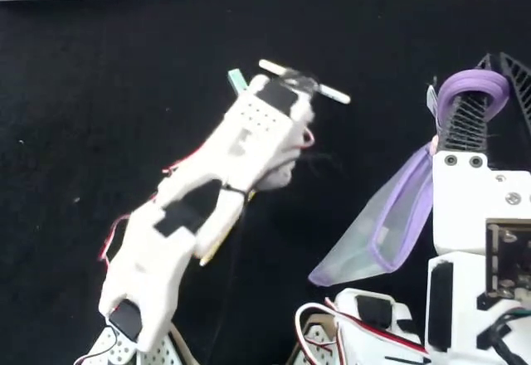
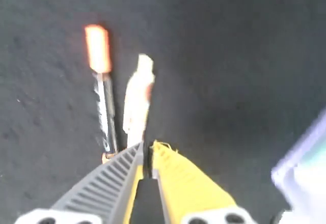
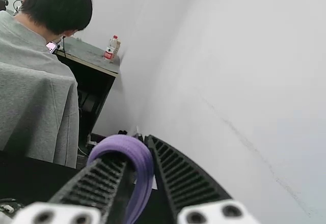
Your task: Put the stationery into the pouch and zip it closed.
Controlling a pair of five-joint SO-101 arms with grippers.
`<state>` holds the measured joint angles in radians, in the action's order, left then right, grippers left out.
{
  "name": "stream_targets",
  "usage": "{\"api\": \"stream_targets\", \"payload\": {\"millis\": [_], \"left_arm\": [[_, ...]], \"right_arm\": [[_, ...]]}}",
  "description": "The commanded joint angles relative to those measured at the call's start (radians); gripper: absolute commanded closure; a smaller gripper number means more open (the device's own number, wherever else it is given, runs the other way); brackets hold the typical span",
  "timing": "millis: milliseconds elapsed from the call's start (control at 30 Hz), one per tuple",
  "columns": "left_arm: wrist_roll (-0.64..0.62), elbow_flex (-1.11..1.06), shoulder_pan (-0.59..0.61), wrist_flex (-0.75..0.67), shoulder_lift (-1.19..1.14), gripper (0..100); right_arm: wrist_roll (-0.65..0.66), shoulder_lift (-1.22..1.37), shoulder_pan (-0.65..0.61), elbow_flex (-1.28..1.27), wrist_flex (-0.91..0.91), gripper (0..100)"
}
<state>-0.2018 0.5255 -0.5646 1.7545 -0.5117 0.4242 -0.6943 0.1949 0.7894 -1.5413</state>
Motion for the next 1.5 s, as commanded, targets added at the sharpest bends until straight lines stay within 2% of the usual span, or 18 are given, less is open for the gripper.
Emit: {"api": "stream_targets", "payload": {"millis": [0, 167, 300, 367, 500, 633, 767, 867, 967, 1100, 1300, 1467], "left_arm": [[0.118, -0.151, -0.045, -0.032, 0.157, 96], [0.235, -0.354, -0.008, -0.173, 0.158, 96], [0.411, -0.466, -0.048, -0.213, 0.169, 96], [0.440, -0.476, -0.071, -0.213, 0.166, 96], [0.428, -0.464, -0.102, -0.219, 0.169, 97], [0.238, -0.392, -0.097, -0.196, 0.169, 97], [0.265, -0.378, -0.139, -0.141, 0.192, 97], [0.259, -0.409, -0.196, -0.138, 0.307, 97], [0.203, -0.447, -0.259, -0.133, 0.497, 97], [0.166, -0.547, -0.268, -0.157, 0.732, 97], [0.169, -0.946, -0.205, -0.364, 0.985, 97], [0.212, -1.274, -0.156, -0.726, 1.194, 95]], "right_arm": [[-0.011, -0.001, 0.012, 0.027, -0.005, 98.8], [-0.011, -0.001, 0.011, 0.027, -0.005, 98.8], [-0.011, -0.001, 0.009, 0.027, -0.005, 98.8], [-0.011, -0.001, 0.009, 0.027, -0.005, 98.8], [-0.011, -0.001, 0.009, 0.027, -0.006, 98.8], [-0.011, -0.001, 0.009, 0.030, -0.006, 98.8], [-0.011, -0.001, 0.012, 0.033, -0.006, 98.8], [-0.011, -0.002, 0.015, 0.033, -0.006, 98.8], [-0.011, -0.002, 0.015, 0.035, -0.006, 98.8], [-0.011, -0.002, 0.015, 0.035, -0.006, 98.8], [-0.012, -0.002, 0.011, 0.033, -0.006, 98.8], [-0.017, -0.001, 0.011, 0.030, -0.006, 98.8]]}}
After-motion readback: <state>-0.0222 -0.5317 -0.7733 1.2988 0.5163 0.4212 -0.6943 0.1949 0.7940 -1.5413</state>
